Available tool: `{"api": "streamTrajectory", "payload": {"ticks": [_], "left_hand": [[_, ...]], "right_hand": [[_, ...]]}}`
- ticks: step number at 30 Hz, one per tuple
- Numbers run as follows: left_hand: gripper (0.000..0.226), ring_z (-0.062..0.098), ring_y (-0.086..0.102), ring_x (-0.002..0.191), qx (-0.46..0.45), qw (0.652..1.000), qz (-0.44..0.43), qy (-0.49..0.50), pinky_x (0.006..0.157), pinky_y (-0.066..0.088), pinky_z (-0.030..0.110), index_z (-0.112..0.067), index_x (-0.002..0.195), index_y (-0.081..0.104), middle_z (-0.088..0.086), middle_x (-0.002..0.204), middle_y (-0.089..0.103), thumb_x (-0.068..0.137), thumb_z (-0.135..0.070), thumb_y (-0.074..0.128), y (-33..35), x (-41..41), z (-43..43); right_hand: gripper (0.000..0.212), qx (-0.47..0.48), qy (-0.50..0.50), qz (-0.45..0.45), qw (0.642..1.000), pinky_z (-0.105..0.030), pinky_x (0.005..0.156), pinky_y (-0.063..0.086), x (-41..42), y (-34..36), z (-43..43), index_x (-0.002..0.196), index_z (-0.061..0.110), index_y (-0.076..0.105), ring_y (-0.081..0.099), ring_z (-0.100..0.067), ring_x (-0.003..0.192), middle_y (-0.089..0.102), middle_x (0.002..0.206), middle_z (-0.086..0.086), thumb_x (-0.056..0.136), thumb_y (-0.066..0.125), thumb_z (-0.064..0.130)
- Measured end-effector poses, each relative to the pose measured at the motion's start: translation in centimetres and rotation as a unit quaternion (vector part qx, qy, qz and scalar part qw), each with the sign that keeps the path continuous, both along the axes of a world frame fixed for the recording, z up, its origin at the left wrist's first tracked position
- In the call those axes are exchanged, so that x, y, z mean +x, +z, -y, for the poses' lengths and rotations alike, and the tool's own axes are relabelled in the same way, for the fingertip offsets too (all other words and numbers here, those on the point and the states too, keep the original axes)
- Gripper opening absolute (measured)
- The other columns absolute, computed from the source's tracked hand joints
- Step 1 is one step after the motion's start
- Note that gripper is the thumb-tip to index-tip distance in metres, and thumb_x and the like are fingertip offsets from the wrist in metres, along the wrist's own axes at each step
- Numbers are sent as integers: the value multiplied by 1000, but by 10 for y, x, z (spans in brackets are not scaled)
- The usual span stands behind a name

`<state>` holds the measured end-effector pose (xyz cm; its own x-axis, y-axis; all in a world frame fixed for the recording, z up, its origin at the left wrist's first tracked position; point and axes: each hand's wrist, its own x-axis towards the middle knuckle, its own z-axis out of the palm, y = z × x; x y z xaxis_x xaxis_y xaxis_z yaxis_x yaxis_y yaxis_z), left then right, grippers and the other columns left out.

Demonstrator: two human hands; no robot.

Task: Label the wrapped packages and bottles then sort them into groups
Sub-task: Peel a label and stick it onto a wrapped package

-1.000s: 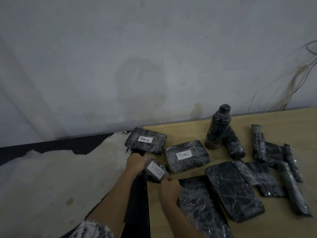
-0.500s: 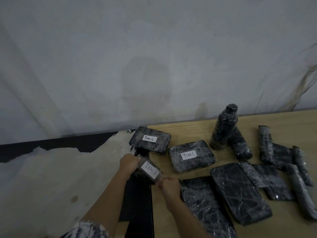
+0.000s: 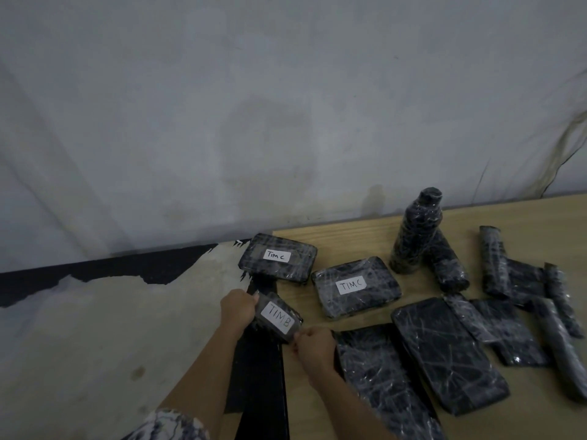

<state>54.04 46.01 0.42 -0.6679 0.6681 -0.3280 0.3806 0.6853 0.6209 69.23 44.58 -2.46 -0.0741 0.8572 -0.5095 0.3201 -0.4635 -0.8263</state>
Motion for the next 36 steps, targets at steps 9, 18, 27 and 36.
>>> {"api": "streamTrajectory", "payload": {"ticks": [9, 18, 27, 36], "left_hand": [[17, 22, 55, 81, 91, 995, 9, 36, 67, 40, 28, -5, 78, 58, 9, 84, 60, 88, -18, 62, -15, 1, 11], [15, 22, 48, 83, 204, 966, -156, -20, 71, 39, 33, -5, 87, 53, 8, 87, 51, 96, -7, 41, -5, 13, 8], [45, 28, 53, 116, 60, 968, -166, -180, 96, 38, 32, 1, 137, 41, 19, 128, 55, 103, -27, 29, -20, 30, 10], [53, 25, 51, 118, 38, 979, -79, -183, 93, 38, 25, -2, 144, 31, 17, 133, 52, 101, -33, 33, -26, 19, 11]], "right_hand": [[34, 9, -25, 35, 999, -22, 45, 41, -1, 0, -7, 50, 9, 51, 52, -17, 52, 53, 55, -3, 80, 64, 2], [24, 129, 57, 198, 970, -24, 65, 43, 1, 14, 4, 94, 3, 64, 64, -24, 92, 66, 100, -11, 95, 46, 19], [22, 323, 134, 214, 912, -29, 72, 51, -28, -3, 22, 98, 4, 64, 64, -27, 81, 63, 94, -13, 79, 52, 3], [19, 81, -208, -33, 974, -25, 79, 45, -67, 1, 14, 112, 2, 49, 54, -24, 92, 52, 100, -6, 99, 37, 11]]}}
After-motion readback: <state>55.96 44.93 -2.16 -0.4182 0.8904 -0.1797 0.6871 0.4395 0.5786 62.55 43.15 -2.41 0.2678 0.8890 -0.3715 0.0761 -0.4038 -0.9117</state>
